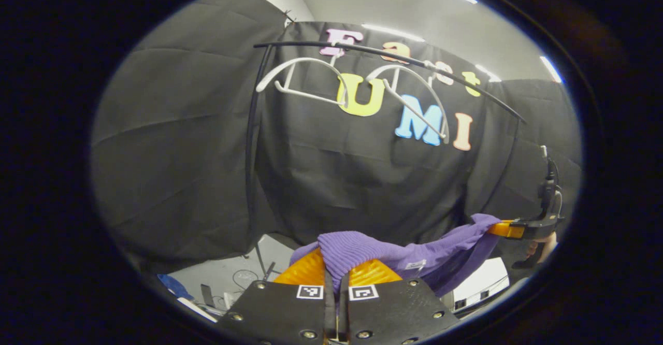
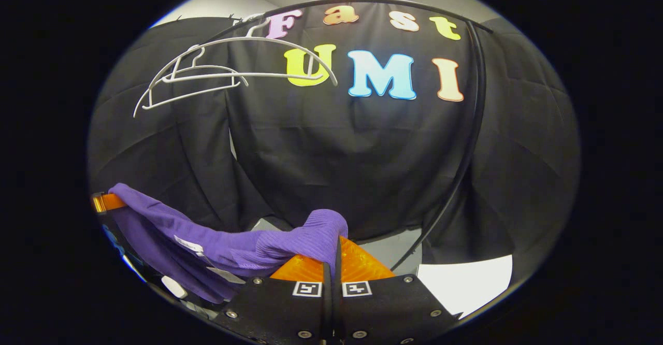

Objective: Grasp the clothes on the hanger with both hands and then place them into the laundry hamper below.

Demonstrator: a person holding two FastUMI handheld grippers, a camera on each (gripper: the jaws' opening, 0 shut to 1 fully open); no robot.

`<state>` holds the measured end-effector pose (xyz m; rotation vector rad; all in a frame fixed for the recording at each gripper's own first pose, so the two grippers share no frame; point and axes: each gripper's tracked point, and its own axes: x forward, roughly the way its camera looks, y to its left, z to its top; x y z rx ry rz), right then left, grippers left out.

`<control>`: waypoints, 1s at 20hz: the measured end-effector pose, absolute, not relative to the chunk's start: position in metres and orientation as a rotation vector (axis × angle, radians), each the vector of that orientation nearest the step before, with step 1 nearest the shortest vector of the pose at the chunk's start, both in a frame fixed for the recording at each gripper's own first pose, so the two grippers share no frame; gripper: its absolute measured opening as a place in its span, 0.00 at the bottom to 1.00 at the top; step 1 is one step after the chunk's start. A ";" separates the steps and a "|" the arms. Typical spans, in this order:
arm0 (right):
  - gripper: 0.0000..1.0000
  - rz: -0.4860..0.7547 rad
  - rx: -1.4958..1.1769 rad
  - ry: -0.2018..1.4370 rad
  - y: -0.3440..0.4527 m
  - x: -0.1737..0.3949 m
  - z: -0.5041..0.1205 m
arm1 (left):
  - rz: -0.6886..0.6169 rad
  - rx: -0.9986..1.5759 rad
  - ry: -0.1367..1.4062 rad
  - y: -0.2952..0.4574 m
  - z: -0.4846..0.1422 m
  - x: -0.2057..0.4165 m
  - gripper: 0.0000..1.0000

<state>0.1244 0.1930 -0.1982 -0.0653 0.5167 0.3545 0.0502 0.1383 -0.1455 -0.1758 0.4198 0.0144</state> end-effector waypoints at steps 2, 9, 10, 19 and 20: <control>0.00 0.324 -0.044 0.526 0.200 0.101 -0.200 | -0.073 -0.160 0.452 0.127 -0.159 0.054 0.03; 0.00 0.291 0.046 0.611 0.214 0.051 -0.232 | -0.311 -0.209 0.507 0.035 -0.182 0.065 0.03; 0.00 0.281 0.063 0.622 0.214 0.049 -0.239 | -0.328 -0.212 0.520 0.022 -0.187 0.066 0.03; 0.01 0.188 0.162 0.801 0.214 0.029 -0.344 | -0.399 -0.211 0.707 -0.022 -0.306 0.082 0.03; 0.01 0.195 0.165 0.817 0.221 0.029 -0.351 | -0.404 -0.208 0.736 -0.029 -0.319 0.079 0.03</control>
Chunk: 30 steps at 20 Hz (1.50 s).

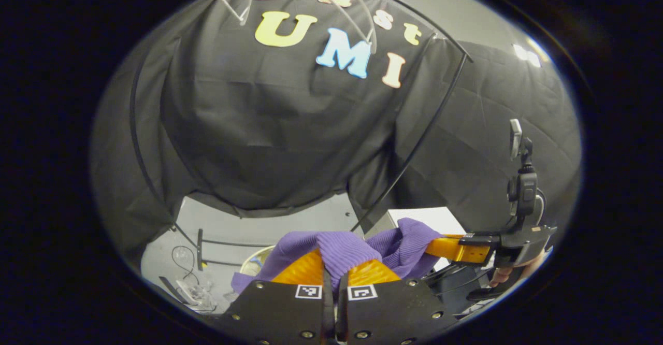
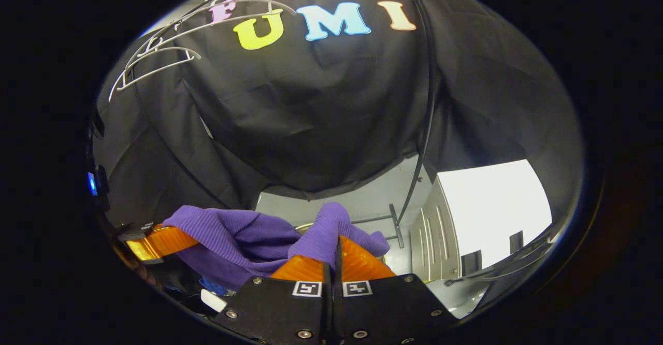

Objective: Grasp the clothes on the hanger with both hands and then place them into the laundry hamper below.

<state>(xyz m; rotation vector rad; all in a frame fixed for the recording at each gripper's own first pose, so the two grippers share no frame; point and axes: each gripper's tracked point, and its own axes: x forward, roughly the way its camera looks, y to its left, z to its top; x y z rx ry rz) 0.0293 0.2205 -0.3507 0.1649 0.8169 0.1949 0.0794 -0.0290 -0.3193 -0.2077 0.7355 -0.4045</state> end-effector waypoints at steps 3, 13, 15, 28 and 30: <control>0.01 0.212 0.138 0.847 0.232 0.028 -0.373 | -0.409 -0.190 0.774 -0.040 -0.343 0.082 0.03; 0.02 0.159 0.183 0.988 0.244 0.016 -0.443 | -0.394 -0.124 0.916 -0.028 -0.426 0.080 0.03; 0.03 0.157 0.180 1.000 0.245 0.014 -0.447 | -0.393 -0.114 0.930 -0.022 -0.434 0.081 0.03; 0.11 0.154 0.183 1.028 0.243 0.011 -0.447 | -0.379 -0.073 0.967 -0.013 -0.445 0.078 0.06; 0.30 0.190 0.226 1.025 0.251 0.009 -0.442 | -0.378 -0.049 0.995 -0.009 -0.448 0.072 0.13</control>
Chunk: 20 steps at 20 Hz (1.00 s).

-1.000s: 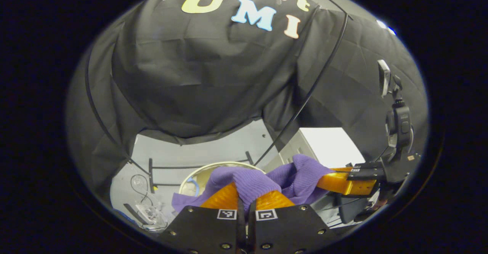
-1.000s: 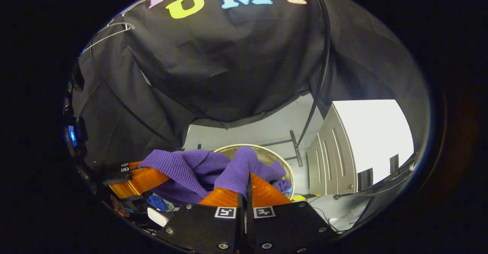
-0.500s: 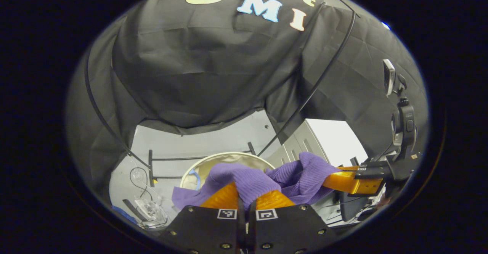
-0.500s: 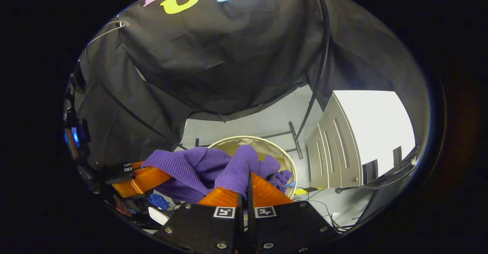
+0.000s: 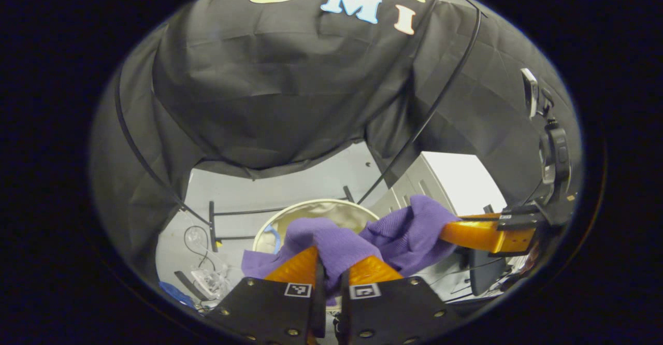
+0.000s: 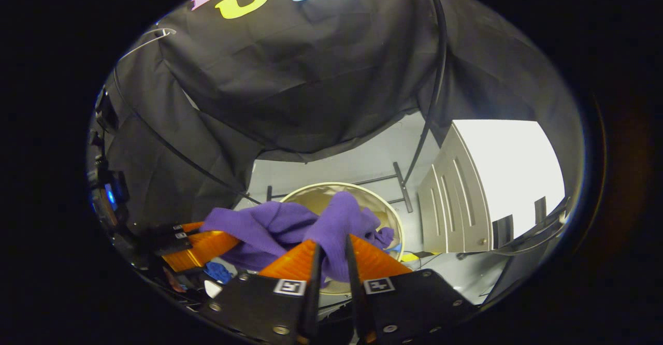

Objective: Grasp the clothes on the hanger with both hands and then place them into the laundry hamper below.

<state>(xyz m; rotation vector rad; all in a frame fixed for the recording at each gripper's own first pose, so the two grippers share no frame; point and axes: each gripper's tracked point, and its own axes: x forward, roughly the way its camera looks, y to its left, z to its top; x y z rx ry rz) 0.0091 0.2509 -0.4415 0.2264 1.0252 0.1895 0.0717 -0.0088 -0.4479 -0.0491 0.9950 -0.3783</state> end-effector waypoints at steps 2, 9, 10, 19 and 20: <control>0.62 0.200 0.246 1.025 0.252 0.007 -0.435 | -0.382 -0.030 0.983 -0.006 -0.445 0.068 0.50; 0.95 0.120 0.227 0.866 0.208 0.032 -0.371 | -0.288 0.038 0.841 0.023 -0.366 0.078 0.92; 0.95 0.109 0.216 0.825 0.199 0.038 -0.356 | -0.274 0.037 0.807 0.026 -0.348 0.083 0.92; 0.96 0.033 0.079 0.378 0.132 0.078 -0.185 | -0.168 0.046 0.405 0.058 -0.141 0.128 0.98; 0.95 0.022 0.061 0.331 0.126 0.078 -0.165 | -0.159 0.040 0.352 0.058 -0.115 0.133 0.98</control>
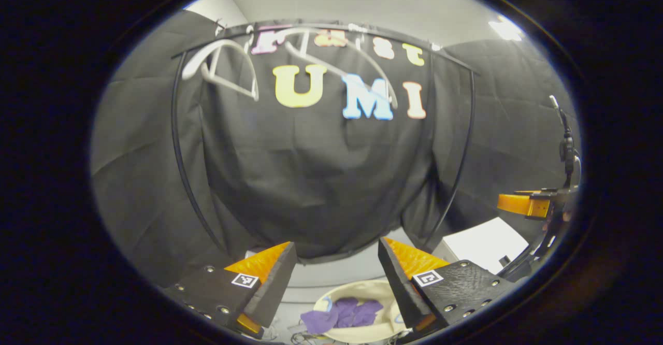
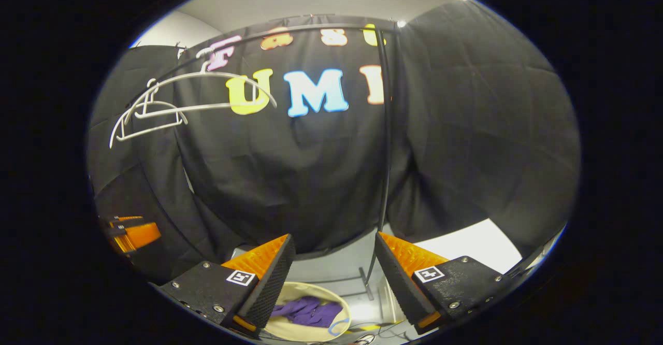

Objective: Grasp the clothes on the hanger with both hands and then place them into the laundry hamper below.

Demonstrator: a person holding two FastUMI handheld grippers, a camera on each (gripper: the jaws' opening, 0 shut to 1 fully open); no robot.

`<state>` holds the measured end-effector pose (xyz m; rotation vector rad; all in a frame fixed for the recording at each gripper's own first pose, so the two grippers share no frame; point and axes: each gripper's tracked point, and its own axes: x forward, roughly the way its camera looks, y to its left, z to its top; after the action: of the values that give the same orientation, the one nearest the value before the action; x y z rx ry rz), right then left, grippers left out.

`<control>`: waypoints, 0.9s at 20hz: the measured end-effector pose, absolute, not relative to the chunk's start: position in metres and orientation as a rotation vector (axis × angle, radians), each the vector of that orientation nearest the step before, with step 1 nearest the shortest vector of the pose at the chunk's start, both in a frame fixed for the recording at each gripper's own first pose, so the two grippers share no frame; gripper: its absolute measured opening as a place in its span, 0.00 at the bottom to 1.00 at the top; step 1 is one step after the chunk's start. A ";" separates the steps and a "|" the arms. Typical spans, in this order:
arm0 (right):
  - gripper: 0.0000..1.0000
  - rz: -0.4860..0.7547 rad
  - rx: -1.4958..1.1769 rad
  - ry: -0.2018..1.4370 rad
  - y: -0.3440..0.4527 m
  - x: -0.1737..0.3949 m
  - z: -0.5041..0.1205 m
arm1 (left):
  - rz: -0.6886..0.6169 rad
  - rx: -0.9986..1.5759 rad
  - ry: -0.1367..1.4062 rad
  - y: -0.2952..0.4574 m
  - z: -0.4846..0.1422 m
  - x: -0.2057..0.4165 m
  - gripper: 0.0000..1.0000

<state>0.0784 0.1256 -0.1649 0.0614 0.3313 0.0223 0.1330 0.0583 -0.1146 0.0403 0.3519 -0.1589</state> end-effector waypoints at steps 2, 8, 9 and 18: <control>0.95 0.004 0.037 0.241 0.114 0.077 -0.124 | -0.130 0.031 0.262 0.069 -0.064 0.140 0.97; 0.95 -0.066 0.022 0.061 0.082 0.060 -0.026 | -0.091 0.008 0.027 0.084 0.059 0.136 0.97; 0.91 -0.082 0.002 0.042 0.075 0.056 -0.016 | -0.090 0.009 0.007 0.085 0.069 0.130 0.97; 0.95 -0.153 0.047 0.002 0.057 0.034 0.000 | 0.028 0.025 -0.031 0.120 0.082 0.103 0.92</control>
<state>0.0339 0.0568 0.0000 0.0471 0.0016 -0.1528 0.1032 0.1198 0.0818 0.0255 -0.0307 0.0276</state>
